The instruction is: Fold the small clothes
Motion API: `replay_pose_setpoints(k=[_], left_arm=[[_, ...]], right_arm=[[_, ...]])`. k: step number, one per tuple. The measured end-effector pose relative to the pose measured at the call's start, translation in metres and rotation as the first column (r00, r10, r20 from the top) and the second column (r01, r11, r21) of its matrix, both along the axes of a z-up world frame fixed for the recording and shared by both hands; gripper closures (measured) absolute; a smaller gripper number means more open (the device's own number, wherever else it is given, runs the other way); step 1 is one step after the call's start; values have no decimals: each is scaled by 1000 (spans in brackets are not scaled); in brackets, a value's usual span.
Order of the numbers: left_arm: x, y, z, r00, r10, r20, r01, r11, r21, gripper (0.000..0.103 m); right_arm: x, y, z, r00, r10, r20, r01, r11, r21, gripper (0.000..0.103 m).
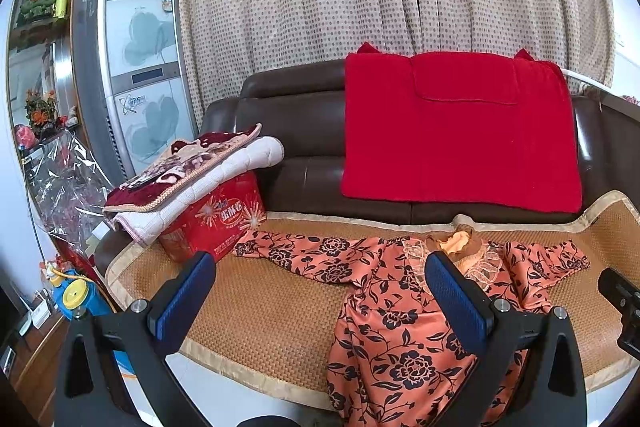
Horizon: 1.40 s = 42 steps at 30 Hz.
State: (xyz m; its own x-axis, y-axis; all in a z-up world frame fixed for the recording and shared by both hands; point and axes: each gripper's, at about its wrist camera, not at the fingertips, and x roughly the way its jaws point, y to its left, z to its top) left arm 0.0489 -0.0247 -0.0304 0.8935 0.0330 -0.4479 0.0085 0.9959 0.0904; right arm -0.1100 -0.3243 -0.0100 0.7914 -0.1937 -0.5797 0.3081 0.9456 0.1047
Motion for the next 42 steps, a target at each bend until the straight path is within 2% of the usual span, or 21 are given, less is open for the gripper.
replay_pose_setpoints(k=[24, 42], left_arm=[[8, 12, -6, 1000, 25, -19, -25, 1000, -6, 0], [12, -4, -11, 999, 2, -34, -1, 999, 41, 0]], right_arm=[[19, 17, -4, 999, 35, -26, -36, 999, -28, 0], [33, 27, -7, 997, 34, -67, -41, 993, -108, 0]])
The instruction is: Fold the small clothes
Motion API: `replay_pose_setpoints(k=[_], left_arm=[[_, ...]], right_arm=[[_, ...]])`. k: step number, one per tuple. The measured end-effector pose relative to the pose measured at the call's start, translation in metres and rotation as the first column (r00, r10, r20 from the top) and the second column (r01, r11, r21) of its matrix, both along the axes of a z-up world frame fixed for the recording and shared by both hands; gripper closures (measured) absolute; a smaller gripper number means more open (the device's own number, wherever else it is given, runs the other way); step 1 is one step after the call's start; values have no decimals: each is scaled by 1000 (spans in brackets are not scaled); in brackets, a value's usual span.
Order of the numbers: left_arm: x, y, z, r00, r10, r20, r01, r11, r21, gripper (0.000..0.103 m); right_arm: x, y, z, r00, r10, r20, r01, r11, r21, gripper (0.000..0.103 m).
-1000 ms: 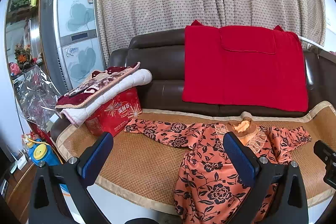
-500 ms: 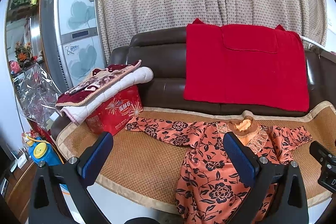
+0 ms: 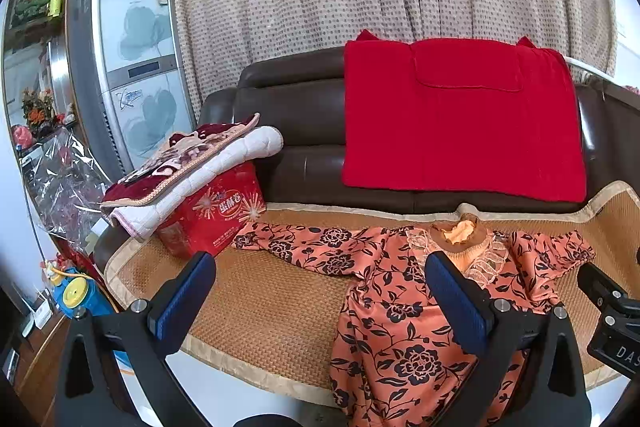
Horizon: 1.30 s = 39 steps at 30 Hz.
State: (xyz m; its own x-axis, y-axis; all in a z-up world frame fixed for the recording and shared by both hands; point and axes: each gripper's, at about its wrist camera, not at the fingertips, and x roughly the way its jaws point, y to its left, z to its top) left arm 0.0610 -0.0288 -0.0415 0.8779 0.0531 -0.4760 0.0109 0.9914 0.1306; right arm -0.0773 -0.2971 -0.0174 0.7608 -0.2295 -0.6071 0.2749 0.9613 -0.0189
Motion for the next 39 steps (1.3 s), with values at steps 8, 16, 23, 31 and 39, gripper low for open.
replay_pose_setpoints(k=[8, 16, 23, 31, 39], left_arm=[[5, -5, -1, 1000, -4, -7, 4, 1000, 18, 0], [6, -4, -2, 1000, -2, -9, 2, 1000, 15, 0], [8, -6, -4, 1000, -4, -15, 4, 1000, 21, 0], [29, -19, -17, 999, -13, -44, 14, 999, 35, 0], [82, -47, -53, 990, -55, -127, 58, 998, 19, 0]], right_arm=[[5, -2, 1, 1000, -3, 9, 3, 1000, -20, 0], [5, 0, 1, 1000, 1, 15, -1, 1000, -19, 0], [6, 2, 0, 1000, 2, 14, -2, 1000, -24, 0], [21, -12, -12, 1000, -11, -11, 11, 1000, -10, 0], [53, -44, -38, 996, -68, -51, 69, 998, 14, 0]])
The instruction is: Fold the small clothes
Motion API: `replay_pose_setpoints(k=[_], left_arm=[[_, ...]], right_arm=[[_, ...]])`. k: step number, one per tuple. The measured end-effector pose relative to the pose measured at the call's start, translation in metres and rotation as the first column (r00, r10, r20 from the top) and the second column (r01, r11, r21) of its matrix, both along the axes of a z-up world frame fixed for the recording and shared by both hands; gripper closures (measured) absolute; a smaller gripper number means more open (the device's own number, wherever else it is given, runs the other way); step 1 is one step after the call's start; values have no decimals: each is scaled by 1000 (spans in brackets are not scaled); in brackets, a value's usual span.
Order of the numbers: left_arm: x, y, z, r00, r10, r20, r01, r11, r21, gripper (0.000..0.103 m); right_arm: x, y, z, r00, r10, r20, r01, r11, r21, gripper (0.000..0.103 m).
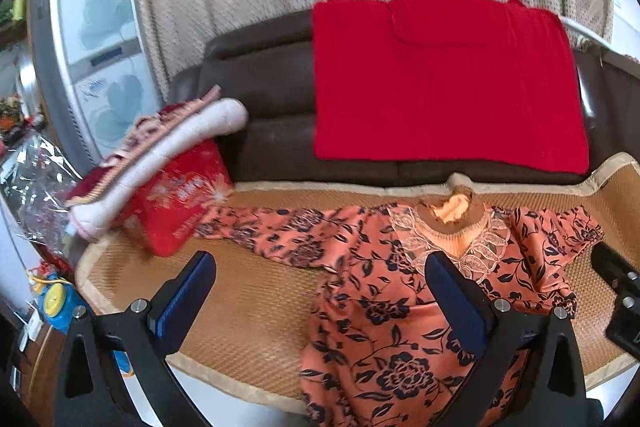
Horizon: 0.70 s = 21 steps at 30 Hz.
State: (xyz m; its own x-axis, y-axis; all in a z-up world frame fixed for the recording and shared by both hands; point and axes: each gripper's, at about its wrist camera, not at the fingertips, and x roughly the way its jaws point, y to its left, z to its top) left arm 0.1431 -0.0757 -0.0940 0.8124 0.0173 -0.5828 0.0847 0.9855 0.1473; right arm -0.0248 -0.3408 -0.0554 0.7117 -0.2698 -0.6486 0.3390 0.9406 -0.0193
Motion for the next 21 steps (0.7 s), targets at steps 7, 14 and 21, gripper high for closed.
replay_pose_setpoints(k=[7, 14, 21], left_arm=[[69, -40, -51, 996, -28, -79, 27, 1000, -12, 0], [139, -81, -103, 983, -87, -159, 77, 995, -71, 0], [147, -81, -141, 985, -136, -107, 132, 990, -50, 0]], right_arm=[[40, -42, -32, 993, -112, -48, 109, 993, -46, 0], [85, -123, -74, 979, -203, -31, 204, 978, 31, 0], [61, -295, -137, 869, -495, 5, 453, 798, 398, 4]])
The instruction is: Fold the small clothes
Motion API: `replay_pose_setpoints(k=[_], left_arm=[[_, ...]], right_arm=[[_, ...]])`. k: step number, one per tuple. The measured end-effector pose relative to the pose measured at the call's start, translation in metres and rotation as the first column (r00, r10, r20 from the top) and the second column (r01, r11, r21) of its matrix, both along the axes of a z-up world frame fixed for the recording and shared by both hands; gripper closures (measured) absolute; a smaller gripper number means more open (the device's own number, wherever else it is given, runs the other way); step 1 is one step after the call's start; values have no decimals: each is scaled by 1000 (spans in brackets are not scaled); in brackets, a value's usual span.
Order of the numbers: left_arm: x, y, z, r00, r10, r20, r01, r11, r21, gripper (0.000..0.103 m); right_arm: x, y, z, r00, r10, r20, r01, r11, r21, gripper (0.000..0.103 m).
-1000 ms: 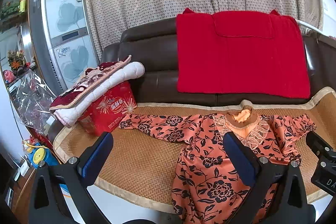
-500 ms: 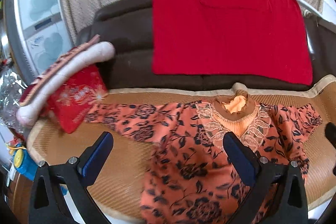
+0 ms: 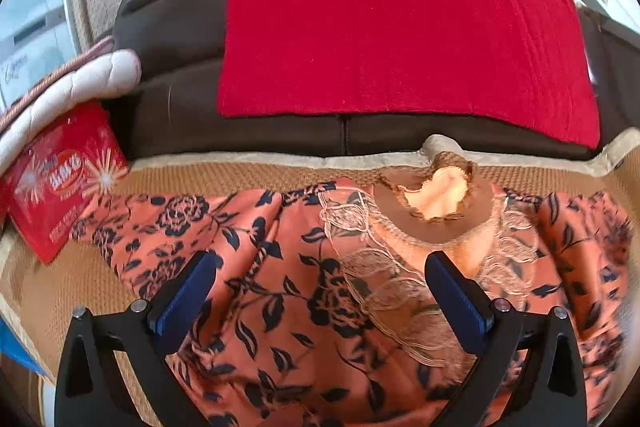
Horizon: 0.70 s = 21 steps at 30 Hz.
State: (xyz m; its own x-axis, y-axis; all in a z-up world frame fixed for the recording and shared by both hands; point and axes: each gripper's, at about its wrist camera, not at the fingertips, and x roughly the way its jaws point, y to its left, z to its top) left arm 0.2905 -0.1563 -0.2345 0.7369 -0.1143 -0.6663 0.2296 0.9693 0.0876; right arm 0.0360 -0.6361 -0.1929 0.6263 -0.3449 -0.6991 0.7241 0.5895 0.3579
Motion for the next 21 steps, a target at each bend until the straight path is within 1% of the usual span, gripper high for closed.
replay_pose_setpoints(k=[1, 2, 3, 4, 7, 8, 9, 10, 11, 12, 15, 17, 18, 21], left_arm=[[3, 0, -3, 1000, -10, 2, 10, 1000, 8, 0], [7, -1, -6, 1000, -17, -6, 17, 1000, 14, 0], [11, 1, -9, 1000, -21, -17, 21, 1000, 16, 0], [14, 1, -11, 999, -24, -28, 24, 1000, 14, 0], [17, 0, -11, 1000, -7, -24, 7, 1000, 10, 0], [18, 0, -11, 1000, -7, -19, 7, 1000, 9, 0], [18, 0, -11, 1000, -8, -14, 8, 1000, 9, 0], [18, -1, -11, 1000, -7, -9, 7, 1000, 12, 0], [19, -1, -12, 1000, -6, -9, 6, 1000, 18, 0], [21, -1, -14, 1000, -7, -14, 8, 1000, 20, 0], [24, -2, -16, 1000, -6, -30, 7, 1000, 19, 0], [24, -2, -17, 999, -7, -33, 8, 1000, 18, 0], [23, -2, -17, 999, -11, -33, 12, 1000, 19, 0], [22, -2, -16, 1000, -16, -24, 17, 1000, 24, 0]], right_arm=[[-14, -25, -16, 996, -66, 57, 59, 992, 109, 5], [-21, -41, -26, 989, -111, 100, 91, 978, 187, 8], [-27, -52, -33, 982, -144, 123, 112, 965, 238, 10], [-31, -64, -39, 973, -179, 142, 134, 950, 282, 13], [-28, -86, -50, 964, -215, 156, 158, 936, 314, 26], [-21, -93, -59, 965, -212, 154, 142, 917, 373, 39], [-16, -98, -69, 967, -208, 144, 132, 901, 414, 47], [-9, -98, -78, 974, -199, 110, 127, 878, 461, 60], [-3, -94, -83, 981, -187, 57, 138, 868, 477, 62], [2, -89, -83, 984, -173, 32, 137, 871, 473, 62], [12, -77, -72, 991, -130, 16, 108, 883, 456, 62], [22, -74, -72, 993, -115, -18, 111, 888, 446, 62], [26, -74, -75, 993, -115, -26, 114, 883, 456, 62], [31, -69, -74, 992, -122, -6, 112, 885, 452, 63]])
